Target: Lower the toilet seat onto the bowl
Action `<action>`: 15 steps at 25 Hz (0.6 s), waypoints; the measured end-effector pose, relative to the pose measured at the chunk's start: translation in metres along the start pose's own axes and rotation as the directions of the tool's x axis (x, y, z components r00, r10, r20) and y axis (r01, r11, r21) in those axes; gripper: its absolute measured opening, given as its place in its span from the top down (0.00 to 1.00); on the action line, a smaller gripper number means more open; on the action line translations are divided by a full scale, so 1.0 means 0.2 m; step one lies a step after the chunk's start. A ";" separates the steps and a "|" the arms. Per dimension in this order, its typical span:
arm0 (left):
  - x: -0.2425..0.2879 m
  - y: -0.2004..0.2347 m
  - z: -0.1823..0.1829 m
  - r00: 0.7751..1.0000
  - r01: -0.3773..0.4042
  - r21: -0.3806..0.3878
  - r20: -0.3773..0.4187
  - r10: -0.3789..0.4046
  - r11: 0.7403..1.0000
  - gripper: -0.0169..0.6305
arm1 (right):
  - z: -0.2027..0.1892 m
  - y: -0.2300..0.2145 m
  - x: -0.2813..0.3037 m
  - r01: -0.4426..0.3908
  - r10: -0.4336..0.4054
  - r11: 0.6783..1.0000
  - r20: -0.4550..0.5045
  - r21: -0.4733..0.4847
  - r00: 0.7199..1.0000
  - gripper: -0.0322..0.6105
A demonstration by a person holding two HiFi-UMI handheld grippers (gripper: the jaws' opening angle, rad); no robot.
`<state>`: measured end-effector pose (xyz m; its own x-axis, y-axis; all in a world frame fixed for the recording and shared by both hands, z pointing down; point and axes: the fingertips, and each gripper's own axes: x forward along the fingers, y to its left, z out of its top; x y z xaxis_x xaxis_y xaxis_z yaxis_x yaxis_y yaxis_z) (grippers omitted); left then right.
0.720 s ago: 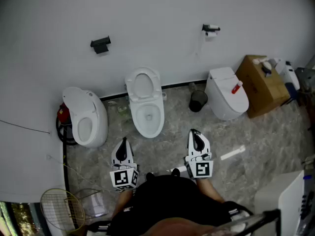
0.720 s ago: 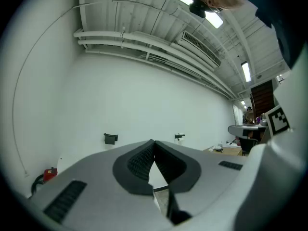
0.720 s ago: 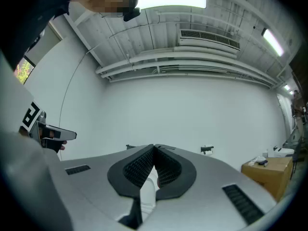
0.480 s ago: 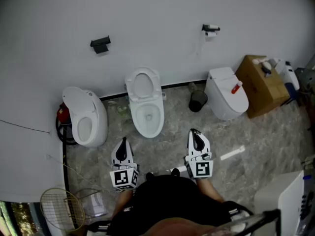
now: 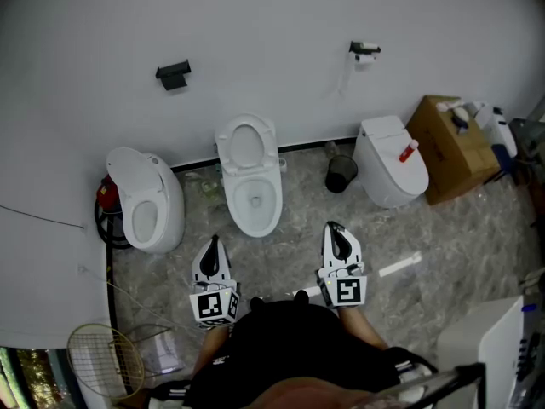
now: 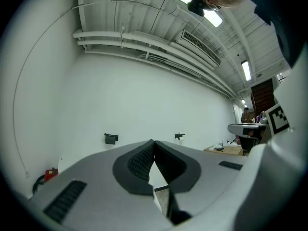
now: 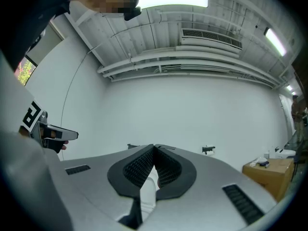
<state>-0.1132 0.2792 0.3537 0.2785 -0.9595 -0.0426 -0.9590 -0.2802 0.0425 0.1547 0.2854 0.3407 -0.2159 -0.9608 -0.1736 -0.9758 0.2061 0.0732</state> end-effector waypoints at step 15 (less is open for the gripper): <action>0.00 0.01 -0.01 1.000 -0.024 0.050 -0.010 0.024 0.998 0.96 | -0.02 0.00 0.02 0.012 -0.012 1.000 -0.022 -0.020 1.000 0.87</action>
<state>-0.1141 0.2778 0.3553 0.2557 -0.9662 -0.0312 -0.9667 -0.2557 -0.0070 0.1544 0.2815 0.3441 -0.2031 -0.9671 -0.1532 -0.9774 0.1909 0.0907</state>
